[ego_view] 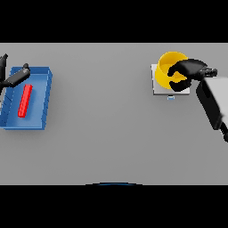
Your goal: Pick up the red beaker and tilt it to pour out 1 green nut into yellow bowl. Pick up the yellow bowl and place it on the metallic measuring scale.
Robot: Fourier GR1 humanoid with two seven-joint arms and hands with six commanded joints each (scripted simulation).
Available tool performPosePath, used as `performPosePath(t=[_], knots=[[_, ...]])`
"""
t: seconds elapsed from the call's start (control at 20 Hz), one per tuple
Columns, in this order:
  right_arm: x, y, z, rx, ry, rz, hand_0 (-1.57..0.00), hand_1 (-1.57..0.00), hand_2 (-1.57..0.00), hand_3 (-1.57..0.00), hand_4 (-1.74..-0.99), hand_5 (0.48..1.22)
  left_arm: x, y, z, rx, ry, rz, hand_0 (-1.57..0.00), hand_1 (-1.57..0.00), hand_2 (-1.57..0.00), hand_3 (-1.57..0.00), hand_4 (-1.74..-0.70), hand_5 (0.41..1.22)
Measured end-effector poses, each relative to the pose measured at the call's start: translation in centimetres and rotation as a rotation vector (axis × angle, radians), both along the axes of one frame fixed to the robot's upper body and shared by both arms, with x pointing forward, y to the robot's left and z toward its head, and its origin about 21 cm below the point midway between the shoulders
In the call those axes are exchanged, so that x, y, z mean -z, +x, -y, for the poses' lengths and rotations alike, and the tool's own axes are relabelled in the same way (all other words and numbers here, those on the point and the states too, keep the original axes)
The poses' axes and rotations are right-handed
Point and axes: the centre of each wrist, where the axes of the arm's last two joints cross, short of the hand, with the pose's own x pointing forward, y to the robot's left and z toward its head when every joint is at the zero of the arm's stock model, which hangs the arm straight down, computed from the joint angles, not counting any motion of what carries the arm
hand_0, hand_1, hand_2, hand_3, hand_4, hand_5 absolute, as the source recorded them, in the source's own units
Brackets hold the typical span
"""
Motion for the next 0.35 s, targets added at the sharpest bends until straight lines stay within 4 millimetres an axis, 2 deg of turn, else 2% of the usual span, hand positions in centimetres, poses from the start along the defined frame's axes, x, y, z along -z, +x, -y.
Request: performPosePath(t=[0.15, 0.35], knots=[[0.33, 0.11, -0.16, -0.019, -0.017, -0.015, -0.13, -0.12, -0.24, -0.44, -1.346, 0.746, -0.49, 0.08, 0.15, 0.002, -0.004, 0.005, 0.0, 0.0, 0.0, 0.0, -0.81, 0.736], [0.51, 0.27, 0.03, -0.033, -0.033, -0.032, -0.05, -0.05, -0.12, -0.35, -1.308, 0.733, 0.32, -0.03, 0.5, -0.007, -0.015, -0.003, 0.0, 0.0, 0.0, 0.0, -0.82, 0.734]])
